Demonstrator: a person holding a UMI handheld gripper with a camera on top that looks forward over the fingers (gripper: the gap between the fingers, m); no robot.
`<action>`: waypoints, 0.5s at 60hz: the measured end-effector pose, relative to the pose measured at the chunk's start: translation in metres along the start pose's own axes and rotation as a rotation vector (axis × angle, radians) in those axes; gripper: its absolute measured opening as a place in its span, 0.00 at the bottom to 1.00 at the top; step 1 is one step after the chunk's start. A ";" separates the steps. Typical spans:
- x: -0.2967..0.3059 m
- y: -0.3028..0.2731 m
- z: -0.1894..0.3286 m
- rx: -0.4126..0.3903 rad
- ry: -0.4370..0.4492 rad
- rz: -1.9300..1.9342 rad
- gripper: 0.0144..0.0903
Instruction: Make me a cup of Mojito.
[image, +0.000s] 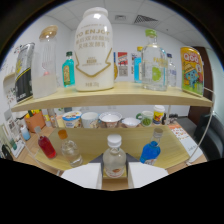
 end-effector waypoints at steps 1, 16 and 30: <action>0.002 -0.001 -0.004 0.004 0.006 -0.005 0.26; 0.054 0.014 -0.057 0.014 0.097 -0.016 0.26; 0.103 0.045 -0.071 -0.029 0.246 -0.215 0.26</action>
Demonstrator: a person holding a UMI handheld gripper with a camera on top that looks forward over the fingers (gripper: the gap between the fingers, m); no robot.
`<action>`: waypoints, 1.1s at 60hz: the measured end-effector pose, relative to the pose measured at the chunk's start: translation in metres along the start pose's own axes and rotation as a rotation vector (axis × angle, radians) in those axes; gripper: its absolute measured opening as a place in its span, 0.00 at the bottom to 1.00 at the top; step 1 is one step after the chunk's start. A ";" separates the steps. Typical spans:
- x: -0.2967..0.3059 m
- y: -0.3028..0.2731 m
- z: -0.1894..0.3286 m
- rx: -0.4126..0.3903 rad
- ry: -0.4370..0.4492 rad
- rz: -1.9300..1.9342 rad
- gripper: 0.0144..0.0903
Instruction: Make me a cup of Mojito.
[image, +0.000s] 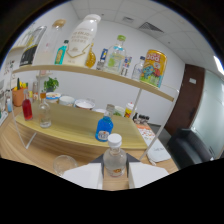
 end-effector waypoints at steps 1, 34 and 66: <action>0.002 0.001 0.001 -0.001 0.014 -0.039 0.25; -0.031 -0.040 0.007 0.193 0.268 -1.550 0.26; -0.047 -0.053 -0.016 0.251 0.216 -1.587 0.26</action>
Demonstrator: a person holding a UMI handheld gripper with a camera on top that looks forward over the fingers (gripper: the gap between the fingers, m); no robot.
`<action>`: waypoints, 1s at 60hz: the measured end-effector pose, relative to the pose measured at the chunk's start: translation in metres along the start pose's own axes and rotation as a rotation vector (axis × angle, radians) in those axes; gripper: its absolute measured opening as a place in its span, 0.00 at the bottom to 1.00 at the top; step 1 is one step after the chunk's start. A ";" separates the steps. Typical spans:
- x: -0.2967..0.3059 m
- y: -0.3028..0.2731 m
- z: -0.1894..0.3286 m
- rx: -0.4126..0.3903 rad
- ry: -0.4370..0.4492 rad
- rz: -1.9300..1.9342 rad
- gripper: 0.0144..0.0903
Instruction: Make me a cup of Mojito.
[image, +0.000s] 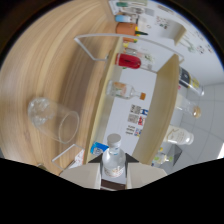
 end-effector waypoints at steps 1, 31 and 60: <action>0.003 0.000 -0.002 0.003 -0.003 0.059 0.26; -0.034 0.033 -0.013 0.078 -0.241 1.668 0.26; -0.194 0.010 0.030 -0.061 -0.519 1.826 0.26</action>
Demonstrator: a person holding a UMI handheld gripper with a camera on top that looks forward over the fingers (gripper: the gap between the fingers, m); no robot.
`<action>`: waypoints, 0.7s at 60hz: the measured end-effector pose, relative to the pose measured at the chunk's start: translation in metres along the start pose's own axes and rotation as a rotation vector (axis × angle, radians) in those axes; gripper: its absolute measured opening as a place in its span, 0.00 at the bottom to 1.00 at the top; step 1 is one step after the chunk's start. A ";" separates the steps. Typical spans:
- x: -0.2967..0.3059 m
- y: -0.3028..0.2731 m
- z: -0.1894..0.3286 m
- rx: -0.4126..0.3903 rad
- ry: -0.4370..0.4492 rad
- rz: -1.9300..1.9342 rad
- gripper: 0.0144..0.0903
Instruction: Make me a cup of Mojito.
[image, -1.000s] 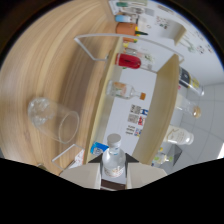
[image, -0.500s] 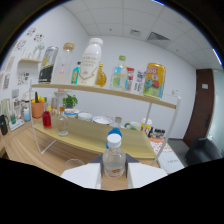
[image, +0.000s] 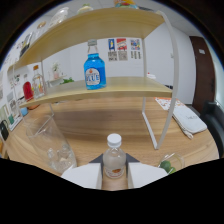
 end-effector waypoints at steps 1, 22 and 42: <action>0.001 0.002 0.001 -0.004 0.002 0.000 0.26; 0.009 0.017 0.006 -0.043 0.031 -0.024 0.28; -0.001 -0.023 -0.040 0.025 0.064 -0.043 0.93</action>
